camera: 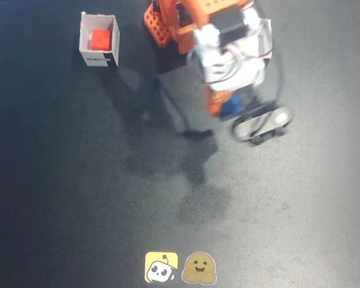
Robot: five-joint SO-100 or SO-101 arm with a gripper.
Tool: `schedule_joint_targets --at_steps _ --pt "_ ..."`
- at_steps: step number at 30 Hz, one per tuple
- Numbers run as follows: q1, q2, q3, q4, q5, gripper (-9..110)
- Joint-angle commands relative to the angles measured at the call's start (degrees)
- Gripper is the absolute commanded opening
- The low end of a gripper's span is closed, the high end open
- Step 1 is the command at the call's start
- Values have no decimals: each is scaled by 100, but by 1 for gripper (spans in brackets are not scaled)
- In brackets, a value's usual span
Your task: Put the red cube in the right box and the blue cube in the left box.
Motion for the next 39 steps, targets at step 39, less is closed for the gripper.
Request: schedule_joint_targets --at_steps 39 --pt "-4236 2259 1881 554 1881 9"
